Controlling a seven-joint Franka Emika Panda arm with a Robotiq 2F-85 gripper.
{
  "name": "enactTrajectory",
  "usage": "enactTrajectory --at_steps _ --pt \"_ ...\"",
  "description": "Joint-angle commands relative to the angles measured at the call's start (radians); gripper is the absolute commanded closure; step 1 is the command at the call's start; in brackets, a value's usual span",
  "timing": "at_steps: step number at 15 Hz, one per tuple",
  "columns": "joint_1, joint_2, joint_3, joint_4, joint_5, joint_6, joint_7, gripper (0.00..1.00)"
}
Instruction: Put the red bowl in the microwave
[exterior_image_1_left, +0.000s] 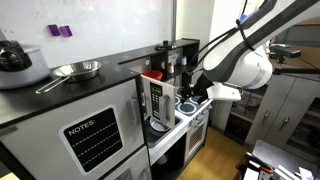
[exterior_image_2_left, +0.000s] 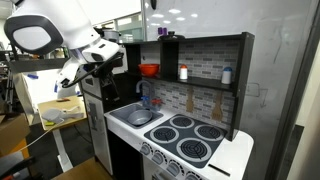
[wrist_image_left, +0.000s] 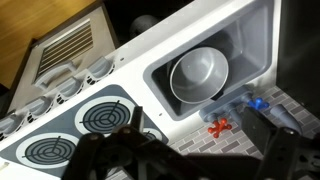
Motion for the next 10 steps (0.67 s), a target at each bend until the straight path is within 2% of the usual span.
enactTrajectory --at_steps 1,5,10 --pt "-0.105 -0.055 0.032 0.001 -0.135 -0.148 -0.044 0.00" --pt "-0.155 -0.130 0.034 0.007 -0.304 -0.313 -0.027 0.00" --pt "-0.150 -0.234 0.029 0.008 -0.412 -0.471 -0.021 0.00"
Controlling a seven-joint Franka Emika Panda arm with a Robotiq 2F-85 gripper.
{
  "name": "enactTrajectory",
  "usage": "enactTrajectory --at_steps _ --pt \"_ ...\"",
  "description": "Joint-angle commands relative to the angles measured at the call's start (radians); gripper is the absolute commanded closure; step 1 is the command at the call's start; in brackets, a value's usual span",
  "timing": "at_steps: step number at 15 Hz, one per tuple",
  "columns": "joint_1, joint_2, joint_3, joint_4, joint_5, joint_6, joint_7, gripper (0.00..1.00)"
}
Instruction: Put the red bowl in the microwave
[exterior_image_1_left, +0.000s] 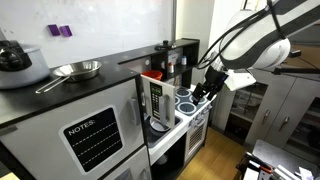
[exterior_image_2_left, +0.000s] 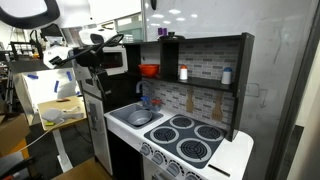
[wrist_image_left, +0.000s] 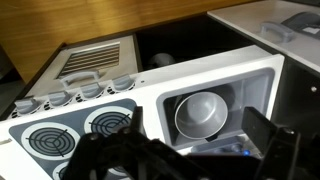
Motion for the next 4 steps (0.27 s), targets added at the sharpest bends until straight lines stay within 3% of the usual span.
enactTrajectory --at_steps 1,4 --pt "0.000 -0.020 0.000 0.000 -0.016 -0.029 0.001 0.00" --pt "0.001 -0.031 0.000 -0.002 -0.019 -0.038 0.002 0.00"
